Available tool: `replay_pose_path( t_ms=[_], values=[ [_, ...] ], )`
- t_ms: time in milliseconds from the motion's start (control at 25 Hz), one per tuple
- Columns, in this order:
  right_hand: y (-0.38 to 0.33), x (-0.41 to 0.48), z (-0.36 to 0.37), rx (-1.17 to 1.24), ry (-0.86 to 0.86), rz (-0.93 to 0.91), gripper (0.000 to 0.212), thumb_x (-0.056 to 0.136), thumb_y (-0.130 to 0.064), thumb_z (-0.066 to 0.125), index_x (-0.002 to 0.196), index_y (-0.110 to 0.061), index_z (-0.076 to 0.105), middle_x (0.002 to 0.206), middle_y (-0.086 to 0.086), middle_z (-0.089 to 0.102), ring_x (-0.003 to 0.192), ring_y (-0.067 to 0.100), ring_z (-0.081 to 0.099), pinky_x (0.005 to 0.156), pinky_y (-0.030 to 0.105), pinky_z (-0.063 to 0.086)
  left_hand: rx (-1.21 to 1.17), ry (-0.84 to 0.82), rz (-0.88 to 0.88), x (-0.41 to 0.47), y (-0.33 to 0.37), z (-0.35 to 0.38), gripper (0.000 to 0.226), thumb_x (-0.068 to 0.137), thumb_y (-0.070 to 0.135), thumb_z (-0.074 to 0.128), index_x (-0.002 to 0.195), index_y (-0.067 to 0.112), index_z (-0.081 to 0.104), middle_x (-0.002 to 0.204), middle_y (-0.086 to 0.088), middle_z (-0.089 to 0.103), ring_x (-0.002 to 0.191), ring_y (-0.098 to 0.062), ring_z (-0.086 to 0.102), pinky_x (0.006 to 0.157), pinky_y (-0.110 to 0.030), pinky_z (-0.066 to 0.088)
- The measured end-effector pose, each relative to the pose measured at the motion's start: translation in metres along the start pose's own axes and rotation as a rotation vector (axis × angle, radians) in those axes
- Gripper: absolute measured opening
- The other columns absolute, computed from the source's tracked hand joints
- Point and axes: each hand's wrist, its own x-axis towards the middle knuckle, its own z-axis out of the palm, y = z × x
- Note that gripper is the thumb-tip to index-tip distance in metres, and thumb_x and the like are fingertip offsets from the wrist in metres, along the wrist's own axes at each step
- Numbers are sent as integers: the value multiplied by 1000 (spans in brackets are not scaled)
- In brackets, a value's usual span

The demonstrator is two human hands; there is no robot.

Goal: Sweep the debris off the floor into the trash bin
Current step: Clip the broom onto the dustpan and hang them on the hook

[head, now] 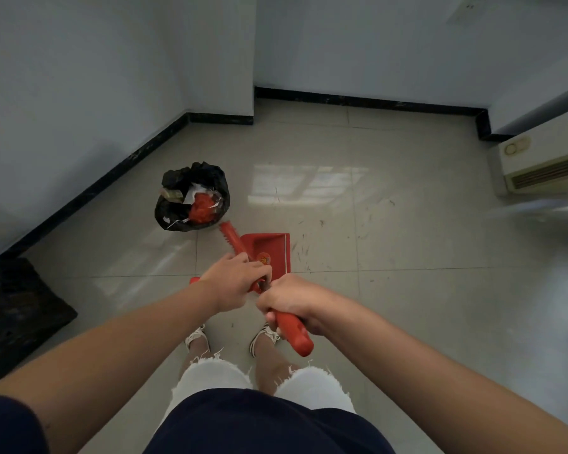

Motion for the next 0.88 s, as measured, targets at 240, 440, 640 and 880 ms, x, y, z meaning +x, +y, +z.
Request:
replay_pose_path(
  t_ms=[240, 440, 640, 880],
  values=[
    [-13, -1, 4, -44, -3, 3, 19, 89, 2, 39, 76, -11, 41, 55, 4, 45, 26, 5, 44, 30, 9, 32, 33, -15, -4, 4, -1, 5, 43, 85, 32, 58, 125, 40, 47, 117, 19, 53, 104, -17, 49, 87, -35, 44],
    [-17, 1, -8, -82, 54, -81, 11, 93, -11, 42, 92, -4, 51, 65, 13, 50, 42, 18, 48, 36, 19, 40, -17, -94, -55, 10, -2, -11, 49, 83, 25, 59, 131, 30, 48, 122, 10, 52, 112, -21, 52, 90, -41, 48],
    [20, 8, -32, -670, 325, -612, 40, 86, -6, 60, 117, -31, 65, 107, 4, 51, 87, 19, 59, 79, 28, 53, 64, -127, -235, 13, 20, -35, 39, 94, 38, 54, 130, 26, 48, 126, -2, 49, 112, -27, 60, 77, -37, 47],
    [-2, -10, -65, -359, 389, -939, 17, 83, -12, 62, 99, -16, 66, 98, -3, 70, 97, 10, 65, 92, 34, 51, 40, 35, -294, 32, 50, -105, 39, 89, 43, 59, 125, 26, 58, 120, 4, 67, 109, -24, 66, 85, -37, 54]
  ],
)
